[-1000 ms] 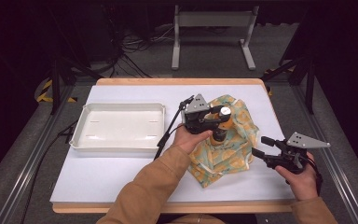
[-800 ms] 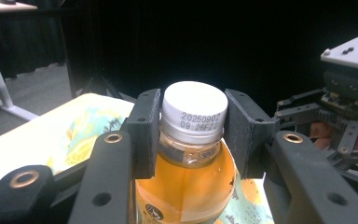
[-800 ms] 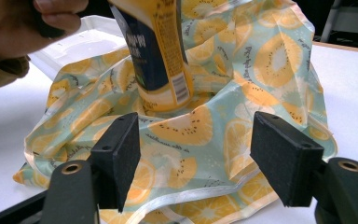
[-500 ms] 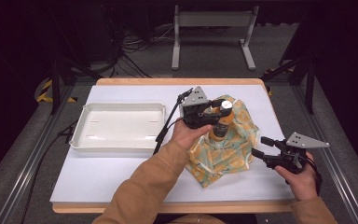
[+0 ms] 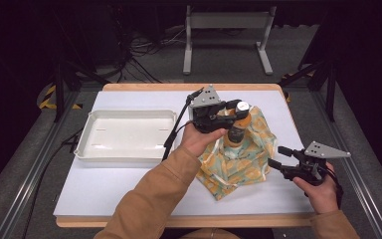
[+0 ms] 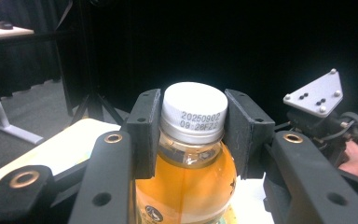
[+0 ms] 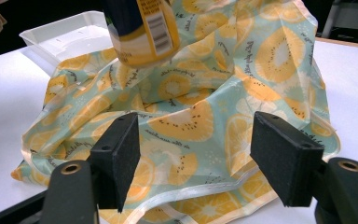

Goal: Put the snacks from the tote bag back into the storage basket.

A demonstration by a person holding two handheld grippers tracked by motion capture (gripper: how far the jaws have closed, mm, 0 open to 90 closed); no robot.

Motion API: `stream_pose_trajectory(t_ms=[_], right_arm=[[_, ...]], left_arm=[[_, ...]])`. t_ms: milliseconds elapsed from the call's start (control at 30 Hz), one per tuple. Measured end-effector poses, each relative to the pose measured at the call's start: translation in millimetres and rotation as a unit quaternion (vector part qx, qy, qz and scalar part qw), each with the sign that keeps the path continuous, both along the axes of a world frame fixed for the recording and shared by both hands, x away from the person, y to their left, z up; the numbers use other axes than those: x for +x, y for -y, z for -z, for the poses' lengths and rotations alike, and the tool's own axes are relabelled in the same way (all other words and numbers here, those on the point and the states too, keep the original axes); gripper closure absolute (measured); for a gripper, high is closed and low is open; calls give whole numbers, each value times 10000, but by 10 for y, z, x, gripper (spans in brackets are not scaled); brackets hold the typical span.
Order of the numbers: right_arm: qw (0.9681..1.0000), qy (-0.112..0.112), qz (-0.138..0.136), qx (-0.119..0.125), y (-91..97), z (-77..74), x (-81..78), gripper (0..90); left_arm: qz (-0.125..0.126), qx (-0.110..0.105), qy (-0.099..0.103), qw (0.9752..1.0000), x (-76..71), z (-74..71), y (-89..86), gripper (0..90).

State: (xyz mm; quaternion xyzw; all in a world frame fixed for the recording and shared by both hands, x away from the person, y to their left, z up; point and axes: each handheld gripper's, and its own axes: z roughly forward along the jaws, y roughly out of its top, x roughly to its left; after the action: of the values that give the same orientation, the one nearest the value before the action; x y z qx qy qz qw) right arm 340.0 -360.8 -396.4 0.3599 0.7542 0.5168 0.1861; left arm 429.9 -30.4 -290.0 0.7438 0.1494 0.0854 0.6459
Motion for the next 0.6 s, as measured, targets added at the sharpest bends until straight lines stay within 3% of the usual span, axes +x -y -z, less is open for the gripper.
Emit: stream_pose_trajectory(t_ms=[300, 600], right_arm=[[10000, -16, -13, -13, -6, 7, 3, 335], [10000, -14, -18, -34, -21, 10, 5, 335]], left_arm=[[27, -83, 97, 9999, -59, -100, -66, 586], [-44, 6, 152, 9999, -113, -119, -221, 586]])
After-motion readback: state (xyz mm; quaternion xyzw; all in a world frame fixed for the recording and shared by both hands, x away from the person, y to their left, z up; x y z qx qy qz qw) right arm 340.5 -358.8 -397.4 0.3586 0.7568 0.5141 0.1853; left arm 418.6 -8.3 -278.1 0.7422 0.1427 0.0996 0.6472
